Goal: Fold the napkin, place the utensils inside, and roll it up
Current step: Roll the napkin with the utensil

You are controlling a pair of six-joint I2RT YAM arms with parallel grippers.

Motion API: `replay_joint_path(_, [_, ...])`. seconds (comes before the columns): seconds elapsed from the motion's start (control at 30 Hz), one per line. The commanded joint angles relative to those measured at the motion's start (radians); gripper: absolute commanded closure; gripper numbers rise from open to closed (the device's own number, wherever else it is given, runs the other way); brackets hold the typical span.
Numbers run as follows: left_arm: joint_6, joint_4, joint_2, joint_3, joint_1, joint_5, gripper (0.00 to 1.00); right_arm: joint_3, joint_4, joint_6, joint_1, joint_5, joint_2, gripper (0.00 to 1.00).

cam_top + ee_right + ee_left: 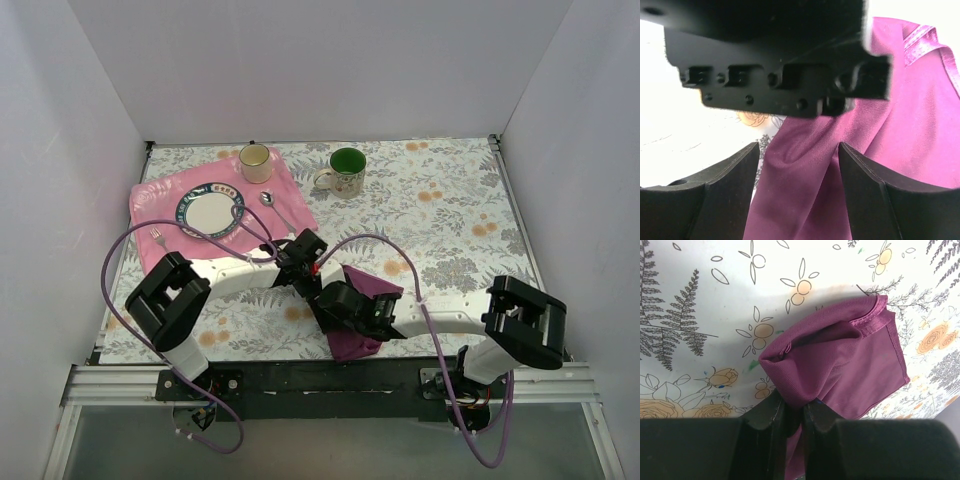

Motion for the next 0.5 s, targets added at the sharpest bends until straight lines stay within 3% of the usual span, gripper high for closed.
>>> replay_joint_path(0.0, [-0.157,0.007,-0.066,-0.025,-0.003,-0.016,1.00,-0.023,0.097,-0.033,0.012,0.033,-0.092,0.28])
replay_joint_path(0.47, [-0.258,-0.013,-0.113,-0.042,0.008,0.037,1.00,-0.009,0.162,0.055,0.016,0.119,0.036,0.29])
